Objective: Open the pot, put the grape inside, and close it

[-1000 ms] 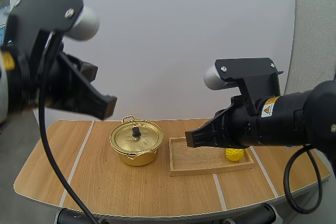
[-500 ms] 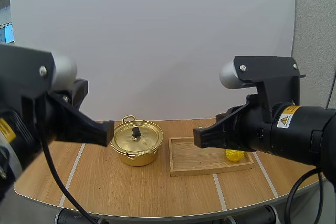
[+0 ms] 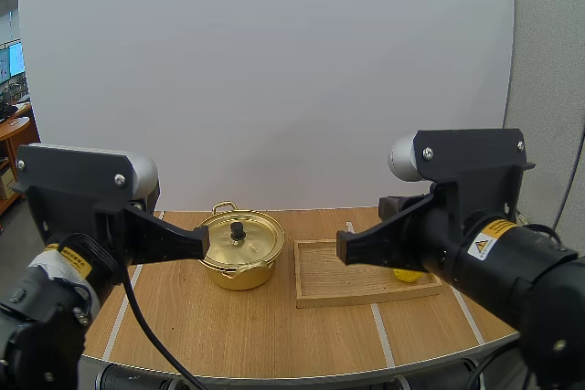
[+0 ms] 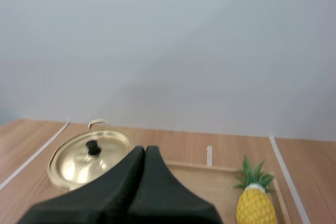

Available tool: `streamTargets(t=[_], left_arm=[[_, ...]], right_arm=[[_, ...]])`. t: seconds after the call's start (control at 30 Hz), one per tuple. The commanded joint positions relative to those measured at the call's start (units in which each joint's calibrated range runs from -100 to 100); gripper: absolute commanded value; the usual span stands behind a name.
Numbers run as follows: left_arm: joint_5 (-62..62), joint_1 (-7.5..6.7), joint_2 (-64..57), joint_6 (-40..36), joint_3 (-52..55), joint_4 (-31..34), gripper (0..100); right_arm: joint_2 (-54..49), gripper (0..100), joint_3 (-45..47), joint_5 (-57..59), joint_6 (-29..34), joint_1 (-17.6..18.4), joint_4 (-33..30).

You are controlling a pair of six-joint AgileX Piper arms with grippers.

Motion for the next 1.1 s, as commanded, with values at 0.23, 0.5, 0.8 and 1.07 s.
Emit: streamTargets(t=[0.23,0.5,0.8,1.07], left_arm=[[-38.3,0.18,-0.3,-0.8,20.7,0.7,0],[-46.1,0.18,-0.3,-4.7,24.7,0.5,0],[-58.9,0.18,-0.3,-4.7,33.7,0.1,0],[-42.4,0.18,-0.3,-5.0,33.7,0.2,0]], right_arm=[[0.2,0,25.8,-59.5,-0.9,-0.2,-2.6],[2.3,0,30.5,-59.9,-0.9,-0.2,-5.1],[2.3,0,36.9,-64.3,-0.9,-0.2,-5.1],[2.3,0,39.7,-61.7,-0.9,-0.2,-5.1]])
